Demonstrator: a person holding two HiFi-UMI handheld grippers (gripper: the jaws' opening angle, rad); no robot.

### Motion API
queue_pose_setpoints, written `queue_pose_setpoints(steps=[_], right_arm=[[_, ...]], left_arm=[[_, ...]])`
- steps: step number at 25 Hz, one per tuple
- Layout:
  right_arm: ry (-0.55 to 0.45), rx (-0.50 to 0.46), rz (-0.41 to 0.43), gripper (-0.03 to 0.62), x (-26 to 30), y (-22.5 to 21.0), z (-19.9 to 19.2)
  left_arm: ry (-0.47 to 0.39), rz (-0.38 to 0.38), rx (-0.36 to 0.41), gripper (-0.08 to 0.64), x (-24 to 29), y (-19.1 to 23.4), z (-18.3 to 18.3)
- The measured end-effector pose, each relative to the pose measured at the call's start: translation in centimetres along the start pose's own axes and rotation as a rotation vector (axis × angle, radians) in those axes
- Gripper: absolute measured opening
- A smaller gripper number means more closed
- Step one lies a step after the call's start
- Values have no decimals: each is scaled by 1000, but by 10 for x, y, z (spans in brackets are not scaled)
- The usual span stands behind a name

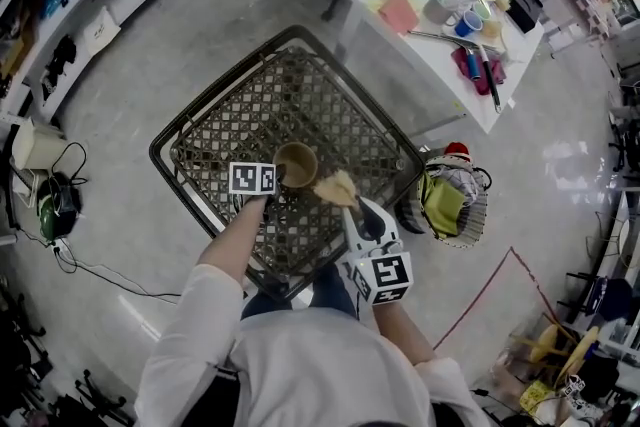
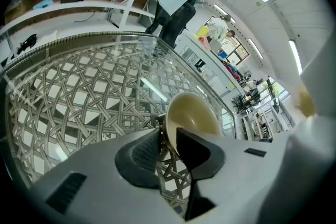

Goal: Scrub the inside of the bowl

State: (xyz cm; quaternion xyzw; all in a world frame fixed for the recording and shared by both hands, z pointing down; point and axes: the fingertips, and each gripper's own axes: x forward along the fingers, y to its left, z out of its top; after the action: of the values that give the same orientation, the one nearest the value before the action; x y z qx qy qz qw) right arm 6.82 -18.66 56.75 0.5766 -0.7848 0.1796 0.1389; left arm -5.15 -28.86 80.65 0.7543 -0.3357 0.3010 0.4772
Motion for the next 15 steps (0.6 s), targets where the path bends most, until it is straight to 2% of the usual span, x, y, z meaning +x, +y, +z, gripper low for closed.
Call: queue_pose_setpoints(steps=[3,8,13,15], right_arm=[[4,1,1,91,0,-1,-1],[-1,-5,13,91,3,2,2],[-8,-14,25,91,5,1,5],[-13,-22,30,91,5,1,9]], left_arm=[[7,17,32,72,0,-2,1],[-4,53,74,44,-3,-2,3],[-107,66,37,38,-15,-7,18],[-149,62,44,38,-25,-15,29]])
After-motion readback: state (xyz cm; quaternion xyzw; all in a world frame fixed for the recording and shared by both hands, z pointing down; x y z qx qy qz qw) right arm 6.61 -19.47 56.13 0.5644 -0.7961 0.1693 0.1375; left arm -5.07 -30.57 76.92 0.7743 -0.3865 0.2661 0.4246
